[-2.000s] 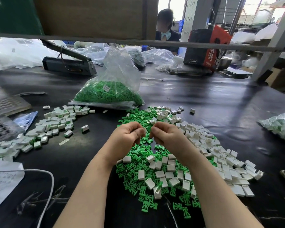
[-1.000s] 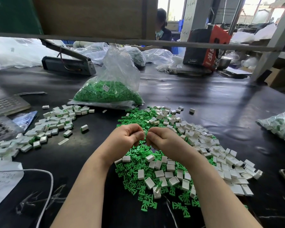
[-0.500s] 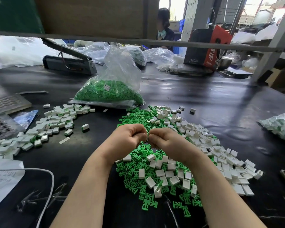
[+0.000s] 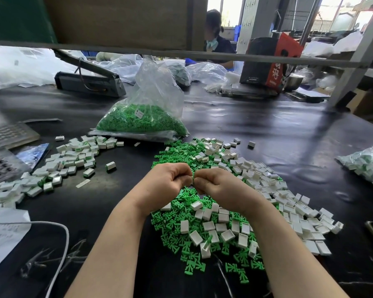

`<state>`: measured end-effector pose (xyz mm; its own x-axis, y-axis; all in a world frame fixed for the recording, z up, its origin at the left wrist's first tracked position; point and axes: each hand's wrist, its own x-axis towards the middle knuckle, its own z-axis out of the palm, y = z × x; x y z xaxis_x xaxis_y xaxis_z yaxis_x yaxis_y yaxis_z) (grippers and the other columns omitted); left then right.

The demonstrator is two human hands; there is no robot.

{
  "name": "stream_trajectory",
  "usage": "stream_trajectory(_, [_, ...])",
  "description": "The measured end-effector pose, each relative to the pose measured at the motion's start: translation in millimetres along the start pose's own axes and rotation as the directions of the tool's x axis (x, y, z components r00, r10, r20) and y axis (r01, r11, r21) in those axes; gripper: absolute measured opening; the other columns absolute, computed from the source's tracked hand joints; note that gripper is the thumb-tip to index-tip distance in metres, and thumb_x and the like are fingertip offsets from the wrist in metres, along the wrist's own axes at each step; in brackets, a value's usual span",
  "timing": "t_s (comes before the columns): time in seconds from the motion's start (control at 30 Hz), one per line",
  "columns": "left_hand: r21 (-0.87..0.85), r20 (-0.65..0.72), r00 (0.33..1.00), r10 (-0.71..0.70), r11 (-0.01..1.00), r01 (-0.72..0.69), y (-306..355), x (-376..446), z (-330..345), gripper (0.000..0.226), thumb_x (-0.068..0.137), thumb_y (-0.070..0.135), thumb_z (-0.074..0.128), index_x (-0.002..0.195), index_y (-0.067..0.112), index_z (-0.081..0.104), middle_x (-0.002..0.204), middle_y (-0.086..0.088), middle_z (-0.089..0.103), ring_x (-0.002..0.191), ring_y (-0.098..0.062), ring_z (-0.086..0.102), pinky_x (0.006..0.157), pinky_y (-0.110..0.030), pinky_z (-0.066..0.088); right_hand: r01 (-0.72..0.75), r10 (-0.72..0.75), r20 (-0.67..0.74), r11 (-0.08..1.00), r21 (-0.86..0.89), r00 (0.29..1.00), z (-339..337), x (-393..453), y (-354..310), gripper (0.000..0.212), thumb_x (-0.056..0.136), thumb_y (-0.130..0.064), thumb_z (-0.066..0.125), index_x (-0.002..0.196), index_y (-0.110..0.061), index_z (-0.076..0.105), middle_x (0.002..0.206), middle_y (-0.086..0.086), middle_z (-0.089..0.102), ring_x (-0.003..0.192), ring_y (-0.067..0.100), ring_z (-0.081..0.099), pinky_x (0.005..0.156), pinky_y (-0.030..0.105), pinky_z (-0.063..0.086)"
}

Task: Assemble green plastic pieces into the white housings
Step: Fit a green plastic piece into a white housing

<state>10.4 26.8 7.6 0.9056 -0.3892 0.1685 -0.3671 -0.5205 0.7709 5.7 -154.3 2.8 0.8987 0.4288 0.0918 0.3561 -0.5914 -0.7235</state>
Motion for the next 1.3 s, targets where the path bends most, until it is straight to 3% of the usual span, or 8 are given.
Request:
stream_trajectory(0.3, [-0.008, 0.003, 1.0, 0.003, 1.0, -0.003, 0.8, -0.9, -0.6, 0.018, 0.094, 0.012, 0.06, 0.079, 0.02, 0.065, 0.053, 0.017, 0.05, 0.05, -0.003, 0.036, 0.05, -0.018, 0.031, -0.005, 0.005, 0.008, 1.0, -0.012, 1.0, -0.4, -1.3, -1.8, 0.034, 0.1, -0.018, 0.049, 0.067, -0.024, 0.049, 0.067, -0.001, 0.052, 0.06, 0.01, 0.043, 0.06, 0.028, 0.037])
stream_trajectory(0.43, [-0.176, 0.013, 1.0, -0.012, 0.984, 0.014, 0.8, -1.2, -3.2, 0.015, 0.096, 0.014, 0.058, 0.082, 0.012, 0.063, 0.062, 0.003, 0.047, 0.059, -0.012, 0.039, 0.057, -0.029, 0.033, -0.007, 0.012, -0.033, 0.99, 0.14, 0.999, -0.1, -0.9, -2.9, 0.03, 0.101, -0.02, 0.049, 0.072, -0.017, 0.053, 0.066, -0.001, 0.05, 0.057, 0.005, 0.043, 0.06, 0.024, 0.037])
stream_trajectory(0.53, [-0.291, 0.03, 0.998, -0.05, 0.955, 0.056, -0.8, -1.8, -3.8, 0.019, 0.098, 0.017, 0.055, 0.081, 0.011, 0.063, 0.065, -0.001, 0.051, 0.064, -0.017, 0.042, 0.06, -0.029, 0.034, -0.002, 0.012, -0.041, 0.97, 0.244, 0.999, 0.3, 0.9, -1.4, 0.027, 0.102, -0.019, 0.048, 0.078, -0.01, 0.056, 0.07, 0.001, 0.051, 0.065, 0.014, 0.048, 0.068, 0.037, 0.042])
stream_trajectory(0.7, [-0.364, 0.098, 0.993, -0.063, 0.927, 0.095, -2.2, -2.0, -1.9, 0.026, 0.101, 0.017, 0.048, 0.077, 0.01, 0.056, 0.066, -0.004, 0.048, 0.06, -0.013, 0.04, 0.055, -0.022, 0.031, -0.02, 0.032, -0.027, 0.931, 0.364, 0.999, 2.4, 1.8, 0.5, 0.032, 0.099, -0.019, 0.049, 0.068, -0.022, 0.057, 0.065, -0.006, 0.05, 0.065, 0.017, 0.045, 0.068, 0.038, 0.039])
stream_trajectory(0.87, [-0.329, 0.096, 0.994, -0.048, 0.941, 0.078, -1.3, -0.8, 0.9, 0.026, 0.101, 0.015, 0.049, 0.076, 0.012, 0.054, 0.061, 0.006, 0.044, 0.054, -0.004, 0.038, 0.053, -0.014, 0.033, -0.071, 0.074, 0.004, 0.947, 0.314, 0.997, 3.6, 2.4, 1.5, 0.033, 0.101, -0.015, 0.049, 0.069, -0.018, 0.054, 0.066, 0.001, 0.049, 0.065, 0.017, 0.044, 0.068, 0.035, 0.038])
stream_trajectory(1.03, [-0.295, 0.068, 0.997, -0.036, 0.954, 0.054, -1.2, 1.6, 1.4, 0.029, 0.099, 0.013, 0.053, 0.071, 0.017, 0.051, 0.069, 0.001, 0.044, 0.073, -0.017, 0.041, 0.075, -0.038, 0.038, -0.051, 0.054, -0.003, 0.957, 0.284, 0.999, 0.9, 0.2, -1.7, 0.034, 0.101, -0.015, 0.049, 0.068, -0.019, 0.053, 0.066, 0.004, 0.048, 0.065, 0.02, 0.043, 0.067, 0.037, 0.037])
stream_trajectory(1.3, [-0.07, 0.048, 0.999, 0.0, 0.998, 0.004, -3.3, 0.3, -2.5, 0.024, 0.098, 0.02, 0.055, 0.075, 0.015, 0.054, 0.064, 0.009, 0.047, 0.064, -0.009, 0.041, 0.065, -0.032, 0.036, -0.032, 0.031, 0.008, 0.989, 0.146, 0.999, 0.9, -1.5, -4.1, 0.033, 0.101, -0.018, 0.048, 0.068, -0.018, 0.052, 0.066, 0.002, 0.049, 0.061, 0.014, 0.041, 0.063, 0.035, 0.036])
